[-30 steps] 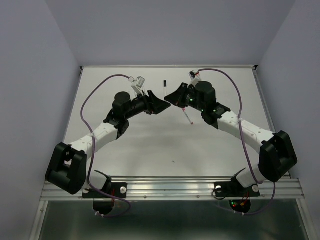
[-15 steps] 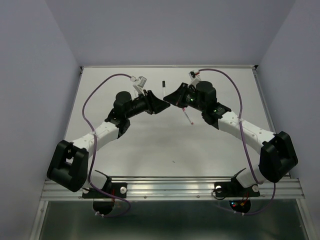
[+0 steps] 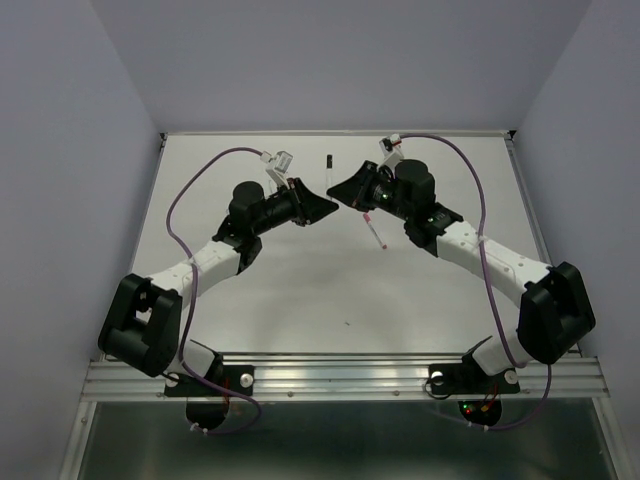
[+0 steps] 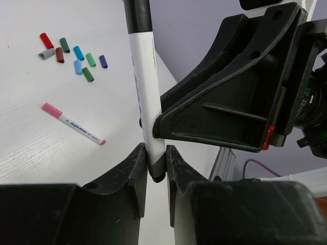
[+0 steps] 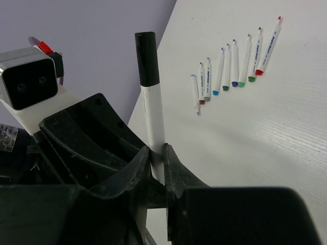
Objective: Open the pen caps
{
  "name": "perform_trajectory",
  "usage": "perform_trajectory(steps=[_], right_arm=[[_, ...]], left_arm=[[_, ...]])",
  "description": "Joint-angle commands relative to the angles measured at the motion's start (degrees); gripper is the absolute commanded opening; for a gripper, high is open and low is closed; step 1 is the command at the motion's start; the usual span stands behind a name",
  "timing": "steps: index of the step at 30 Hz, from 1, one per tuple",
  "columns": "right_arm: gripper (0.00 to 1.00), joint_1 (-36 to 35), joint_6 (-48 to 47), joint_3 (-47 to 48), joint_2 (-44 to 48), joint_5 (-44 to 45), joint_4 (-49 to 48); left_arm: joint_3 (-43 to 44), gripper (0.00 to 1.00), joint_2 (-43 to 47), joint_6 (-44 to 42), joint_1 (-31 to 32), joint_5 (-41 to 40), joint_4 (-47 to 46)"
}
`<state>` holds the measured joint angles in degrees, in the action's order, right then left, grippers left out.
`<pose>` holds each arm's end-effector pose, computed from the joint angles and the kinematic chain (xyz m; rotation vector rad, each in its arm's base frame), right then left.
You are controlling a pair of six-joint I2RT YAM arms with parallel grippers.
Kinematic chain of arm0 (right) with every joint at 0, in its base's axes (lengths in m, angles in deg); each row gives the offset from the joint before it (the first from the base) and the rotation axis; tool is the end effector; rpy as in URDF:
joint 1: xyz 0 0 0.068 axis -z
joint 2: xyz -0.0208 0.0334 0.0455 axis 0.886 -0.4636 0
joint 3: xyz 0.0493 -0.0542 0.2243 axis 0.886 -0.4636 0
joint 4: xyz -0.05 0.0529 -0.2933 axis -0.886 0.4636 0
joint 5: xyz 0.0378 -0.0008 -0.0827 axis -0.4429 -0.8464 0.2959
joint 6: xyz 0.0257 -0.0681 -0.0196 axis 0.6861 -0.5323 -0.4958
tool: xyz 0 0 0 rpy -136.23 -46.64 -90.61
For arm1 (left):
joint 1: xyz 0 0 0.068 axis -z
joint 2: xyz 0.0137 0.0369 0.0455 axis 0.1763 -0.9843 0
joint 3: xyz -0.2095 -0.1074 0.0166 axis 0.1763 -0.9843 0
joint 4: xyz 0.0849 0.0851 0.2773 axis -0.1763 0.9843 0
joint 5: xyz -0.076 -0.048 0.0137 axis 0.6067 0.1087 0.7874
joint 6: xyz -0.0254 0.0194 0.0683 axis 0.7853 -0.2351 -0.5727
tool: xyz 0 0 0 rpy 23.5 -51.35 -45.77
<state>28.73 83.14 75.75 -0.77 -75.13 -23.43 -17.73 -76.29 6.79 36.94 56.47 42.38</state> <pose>0.3402 0.2481 0.2644 -0.0251 1.8940 1.2420 0.3213 -0.2027 0.2307 0.3479 1.6210 -1.3663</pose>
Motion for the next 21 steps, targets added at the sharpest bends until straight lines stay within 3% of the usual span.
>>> perform_trajectory(steps=[1,2,5,8,13,21], right_arm=[[0.27,-0.72,-1.91,2.49,0.86,0.23,-2.28],[0.43,-0.72,-2.53,2.93,0.86,1.62,-1.50],[0.55,-0.72,-6.48,4.16,0.77,3.65,-0.26],[0.59,-0.72,-8.94,6.18,0.69,5.50,0.09],[0.59,-0.72,-12.20,8.90,-0.10,9.89,0.09],[0.49,-0.72,-13.52,12.33,-3.18,11.66,0.62]], left_arm=[[1.53,0.00,1.58,0.07,0.81,0.83,-4.27],[1.09,0.00,1.67,0.07,0.81,0.83,-4.01],[0.65,0.00,2.02,-0.10,0.81,1.71,-3.22],[0.12,0.00,1.85,-0.10,0.81,3.29,-2.60],[-0.85,0.00,2.46,-0.02,0.81,3.56,-1.29],[-1.02,0.00,5.97,-2.04,0.81,3.03,1.62]])
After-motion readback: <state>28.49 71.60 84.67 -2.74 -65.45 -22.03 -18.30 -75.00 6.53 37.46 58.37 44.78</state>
